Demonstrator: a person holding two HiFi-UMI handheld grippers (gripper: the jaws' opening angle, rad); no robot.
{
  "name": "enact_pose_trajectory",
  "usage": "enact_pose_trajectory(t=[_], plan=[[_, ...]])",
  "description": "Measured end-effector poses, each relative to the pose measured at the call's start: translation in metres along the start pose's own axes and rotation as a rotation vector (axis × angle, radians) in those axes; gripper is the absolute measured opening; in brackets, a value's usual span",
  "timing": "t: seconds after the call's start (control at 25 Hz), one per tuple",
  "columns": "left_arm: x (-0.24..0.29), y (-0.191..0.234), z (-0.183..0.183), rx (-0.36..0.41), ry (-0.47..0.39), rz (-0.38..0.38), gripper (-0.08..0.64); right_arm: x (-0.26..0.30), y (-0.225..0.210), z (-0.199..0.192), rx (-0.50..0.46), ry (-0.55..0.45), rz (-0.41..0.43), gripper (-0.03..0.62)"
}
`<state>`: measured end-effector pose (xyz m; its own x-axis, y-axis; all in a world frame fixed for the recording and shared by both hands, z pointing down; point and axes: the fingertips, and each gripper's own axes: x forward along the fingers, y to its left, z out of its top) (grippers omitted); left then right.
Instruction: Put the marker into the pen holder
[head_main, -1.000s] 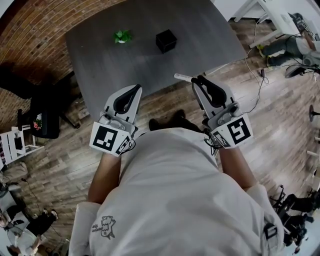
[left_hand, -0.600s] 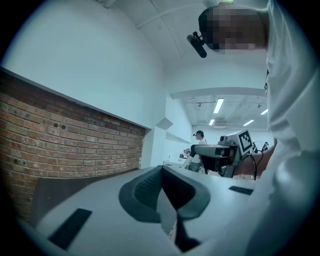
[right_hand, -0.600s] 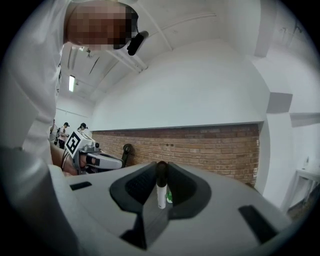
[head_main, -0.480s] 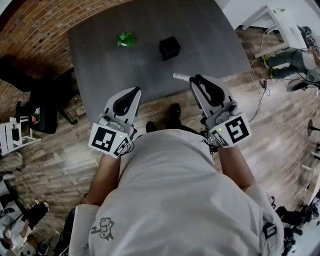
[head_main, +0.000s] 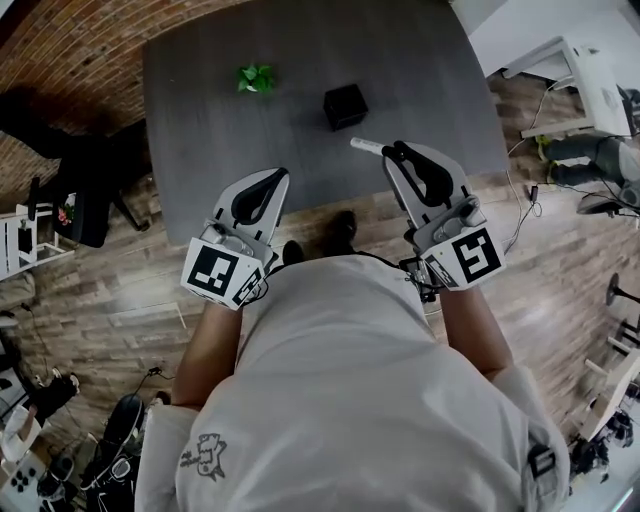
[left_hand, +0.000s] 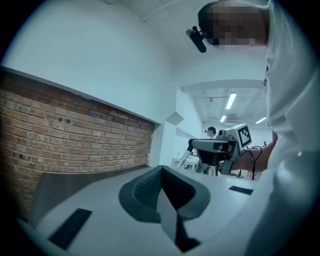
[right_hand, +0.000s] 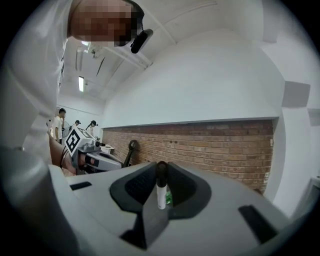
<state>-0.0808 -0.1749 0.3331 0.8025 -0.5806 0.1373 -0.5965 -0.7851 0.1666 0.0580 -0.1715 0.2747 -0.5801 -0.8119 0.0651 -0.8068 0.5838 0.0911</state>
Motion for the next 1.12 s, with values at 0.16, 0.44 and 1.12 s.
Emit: enact_pose_trajectory(t=[0.16,0.44,1.12], plan=[[0.020,0.006,-0.007,-0.014,0.019,0.031,0.011,0.011,-0.020,-0.009,0.004,0.008,0.038,0.075],[0.053,0.012,-0.015,-0.016,0.043,0.091,0.011,0.025,-0.054,-0.039,0.021,0.025,0.088,0.075],[0.111,0.031,-0.052,-0.053,0.099,0.167,0.011,0.073,-0.095,-0.117,0.055,0.104,0.200,0.075]])
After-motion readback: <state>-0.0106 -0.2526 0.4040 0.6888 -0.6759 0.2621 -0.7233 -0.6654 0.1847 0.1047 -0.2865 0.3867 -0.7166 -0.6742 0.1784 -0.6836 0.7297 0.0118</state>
